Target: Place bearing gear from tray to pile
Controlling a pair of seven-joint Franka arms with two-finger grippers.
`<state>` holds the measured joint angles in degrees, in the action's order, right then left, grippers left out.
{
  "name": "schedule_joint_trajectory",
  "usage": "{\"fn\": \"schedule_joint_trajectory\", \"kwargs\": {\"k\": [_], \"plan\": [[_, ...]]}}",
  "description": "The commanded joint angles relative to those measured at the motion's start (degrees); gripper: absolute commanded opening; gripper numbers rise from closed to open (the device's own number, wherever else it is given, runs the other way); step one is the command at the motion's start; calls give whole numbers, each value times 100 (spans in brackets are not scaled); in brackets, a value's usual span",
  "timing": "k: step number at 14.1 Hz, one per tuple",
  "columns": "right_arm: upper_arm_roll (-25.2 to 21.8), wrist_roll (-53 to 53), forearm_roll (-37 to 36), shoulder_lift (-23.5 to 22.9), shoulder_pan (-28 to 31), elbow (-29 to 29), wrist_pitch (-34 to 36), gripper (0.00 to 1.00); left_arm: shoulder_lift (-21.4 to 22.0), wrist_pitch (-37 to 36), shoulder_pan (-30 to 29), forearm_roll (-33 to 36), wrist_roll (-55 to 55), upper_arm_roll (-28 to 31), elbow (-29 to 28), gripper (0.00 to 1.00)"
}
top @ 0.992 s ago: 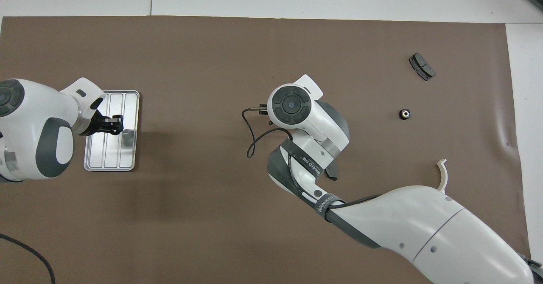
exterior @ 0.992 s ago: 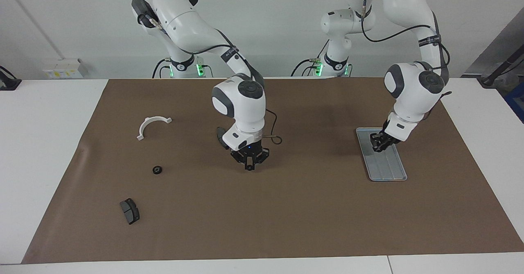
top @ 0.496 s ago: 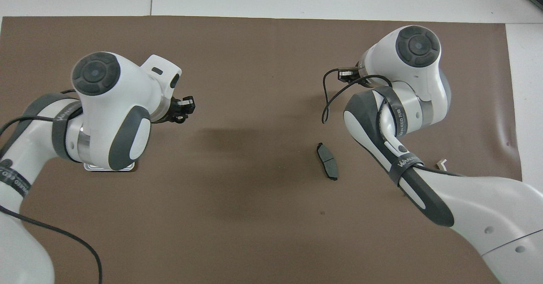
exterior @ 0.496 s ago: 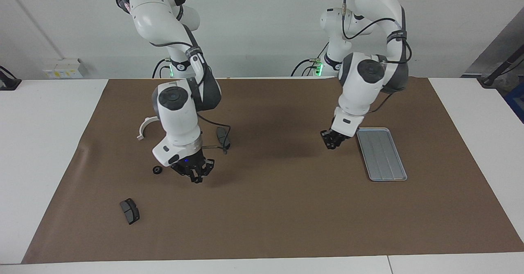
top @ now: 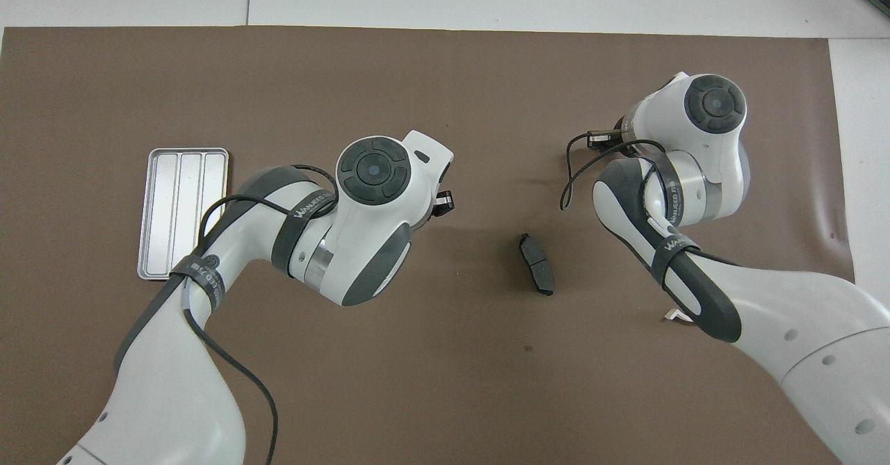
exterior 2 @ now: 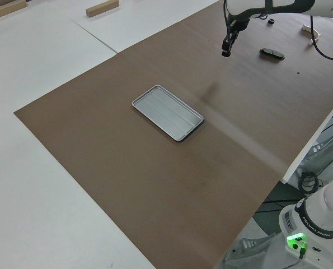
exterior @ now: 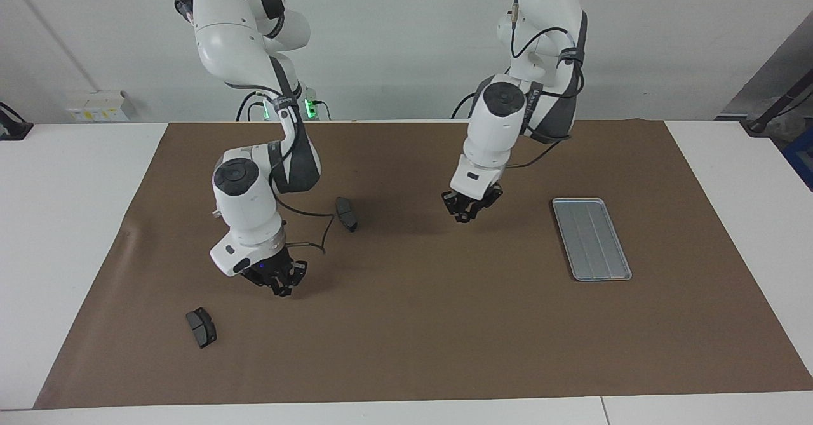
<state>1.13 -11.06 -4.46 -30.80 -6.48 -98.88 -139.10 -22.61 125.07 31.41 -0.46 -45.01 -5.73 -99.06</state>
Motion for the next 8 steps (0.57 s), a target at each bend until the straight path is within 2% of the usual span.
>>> {"fn": "schedule_joint_trajectory", "kwargs": {"k": [1, 2, 3, 4, 5, 6, 8], "plan": [[-26, 218, 164, 162, 7, -290, -179, 0, -288, 210, 225, 178, -96, 108, 168, 0], [-43, 227, 156, 162, 7, -290, -170, 12, -306, 298, 226, 187, -96, 108, 116, 0], [-43, 209, 164, 162, 7, -247, -127, 85, -314, 316, 226, 187, -87, 108, 98, 12], [-43, 183, 156, 206, 7, -246, -118, 100, -315, 316, 226, 187, -78, 108, 98, 32], [-43, 183, 155, 354, -2, -246, -48, 100, -306, 307, 226, 187, -69, 108, 133, 44], [-43, 174, 155, 486, -11, -229, 127, 100, -306, 229, 208, 178, -60, 108, 176, 47], [9, 157, 155, 820, -72, -220, 479, 100, -288, 211, 147, 195, -43, 116, 282, 90]]}}
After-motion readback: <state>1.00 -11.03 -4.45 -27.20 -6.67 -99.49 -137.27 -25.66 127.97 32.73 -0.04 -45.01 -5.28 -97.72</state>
